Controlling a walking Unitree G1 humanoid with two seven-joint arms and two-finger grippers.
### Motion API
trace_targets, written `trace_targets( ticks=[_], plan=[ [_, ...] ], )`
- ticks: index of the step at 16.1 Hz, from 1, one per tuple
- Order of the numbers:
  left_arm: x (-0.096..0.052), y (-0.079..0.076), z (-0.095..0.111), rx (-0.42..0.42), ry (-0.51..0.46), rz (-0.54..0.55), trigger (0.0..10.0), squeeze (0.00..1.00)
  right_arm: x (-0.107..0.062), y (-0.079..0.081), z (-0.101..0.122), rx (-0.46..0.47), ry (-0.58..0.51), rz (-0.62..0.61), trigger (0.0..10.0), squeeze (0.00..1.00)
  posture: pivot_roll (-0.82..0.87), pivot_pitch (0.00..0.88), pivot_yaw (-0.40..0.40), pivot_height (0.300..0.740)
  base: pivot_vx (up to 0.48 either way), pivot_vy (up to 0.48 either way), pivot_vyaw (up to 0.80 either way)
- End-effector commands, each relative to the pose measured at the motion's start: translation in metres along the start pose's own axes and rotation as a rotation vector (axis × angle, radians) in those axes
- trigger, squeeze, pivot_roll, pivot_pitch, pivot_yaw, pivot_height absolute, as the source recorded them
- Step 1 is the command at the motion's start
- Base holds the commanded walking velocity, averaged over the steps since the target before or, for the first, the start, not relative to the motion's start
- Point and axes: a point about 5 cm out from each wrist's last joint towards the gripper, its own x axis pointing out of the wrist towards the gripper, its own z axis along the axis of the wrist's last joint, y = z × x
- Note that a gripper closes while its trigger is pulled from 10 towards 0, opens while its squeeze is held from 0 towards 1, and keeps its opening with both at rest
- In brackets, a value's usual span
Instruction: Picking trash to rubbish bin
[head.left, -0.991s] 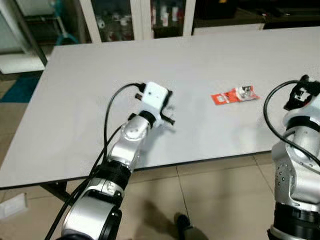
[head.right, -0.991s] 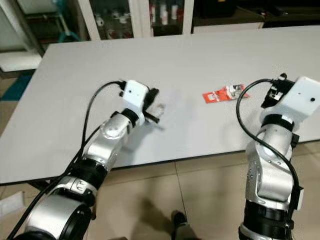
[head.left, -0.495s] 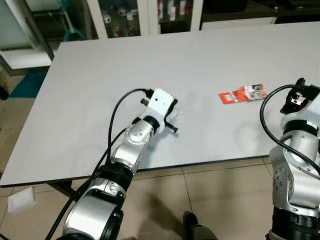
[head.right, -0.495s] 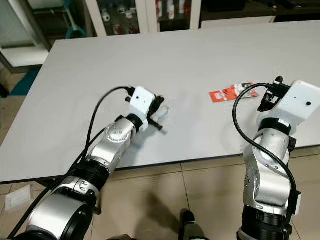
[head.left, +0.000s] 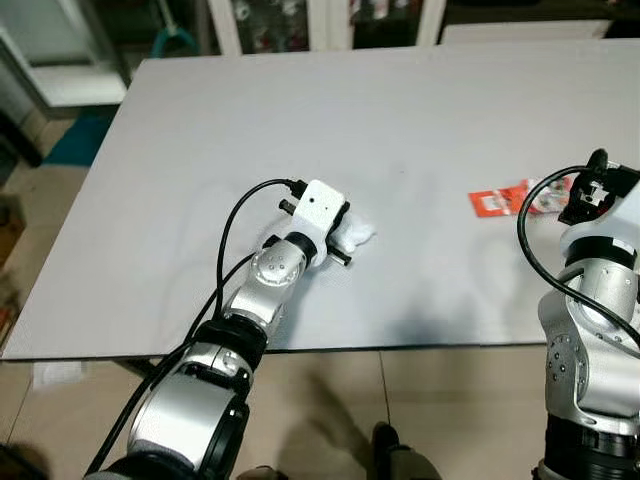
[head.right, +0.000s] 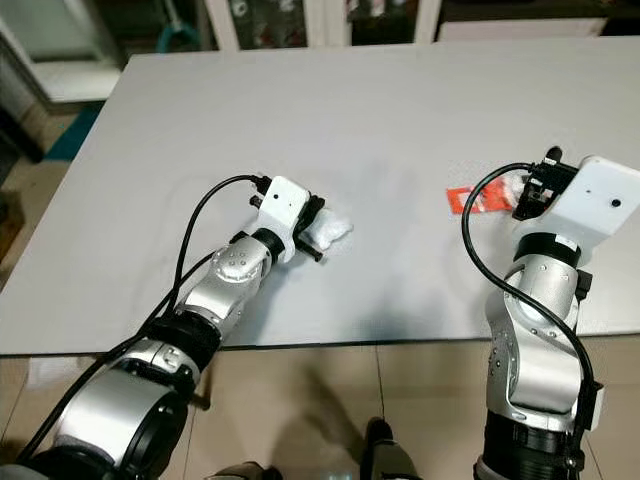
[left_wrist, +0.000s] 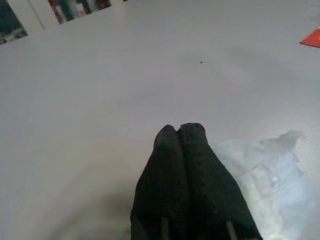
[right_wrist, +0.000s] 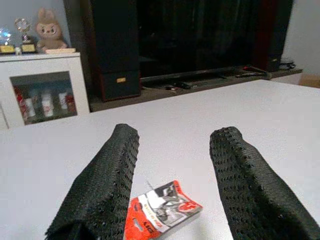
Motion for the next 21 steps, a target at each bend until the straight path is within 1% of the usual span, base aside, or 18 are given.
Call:
trace_targets(
  ticks=[1,2,5,6,7,11,15,16,18,19,21],
  plan=[
    [0.002,0.001,0.003,-0.008,-0.008,-0.005,10.0,1.00,-0.002,-0.002,0.004,-0.010,-0.016,0.000,10.0,0.92,0.08,0.180,0.077,0.740,0.000,0.000,0.00],
    [0.002,0.000,0.004,-0.020,-0.015,-0.013,10.0,1.00,-0.001,-0.002,0.005,-0.013,-0.019,-0.002,10.0,0.91,0.08,0.178,0.077,0.740,0.000,0.000,0.00],
    [0.004,0.001,0.008,-0.014,-0.038,-0.020,10.0,1.00,0.000,-0.003,0.005,-0.014,-0.022,-0.005,10.0,0.90,0.08,0.171,0.080,0.740,0.000,0.000,0.00],
    [0.004,0.002,0.009,-0.016,-0.041,-0.017,10.0,1.00,0.000,-0.002,0.005,-0.013,-0.023,-0.005,10.0,0.92,0.08,0.168,0.079,0.740,0.000,0.000,0.00],
    [0.004,0.003,0.010,-0.016,-0.047,-0.009,10.0,1.00,0.000,-0.002,0.006,-0.011,-0.027,-0.002,10.0,1.00,0.08,0.168,0.079,0.740,0.000,0.000,0.00],
    [0.005,0.009,0.017,-0.013,-0.077,0.026,10.0,1.00,0.000,-0.001,0.005,-0.011,-0.026,0.001,10.0,1.00,0.09,0.163,0.077,0.740,0.000,0.000,0.00],
    [0.006,0.013,0.025,-0.003,-0.108,0.025,10.0,1.00,0.003,-0.003,-0.008,0.000,0.060,-0.007,10.0,1.00,0.09,0.163,0.075,0.740,0.000,0.000,0.00],
    [0.005,0.015,0.026,0.006,-0.117,0.016,10.0,1.00,0.003,-0.004,-0.011,0.008,0.081,-0.008,10.0,1.00,0.09,0.166,0.077,0.740,0.000,0.000,0.00],
    [0.003,0.020,0.029,0.010,-0.123,-0.010,10.0,1.00,0.003,-0.003,-0.012,0.008,0.086,-0.007,10.0,1.00,0.10,0.171,0.080,0.740,0.000,0.000,0.00],
    [0.003,0.020,0.029,0.010,-0.123,-0.010,10.0,1.00,0.003,-0.003,-0.012,0.008,0.086,-0.007,10.0,1.00,0.10,0.171,0.080,0.740,0.000,0.000,0.00],
    [0.002,0.031,0.034,0.024,-0.131,-0.021,10.0,1.00,0.002,-0.001,-0.014,0.002,0.090,-0.003,10.0,1.00,0.12,0.168,0.083,0.740,0.000,0.000,0.00]
  ],
)
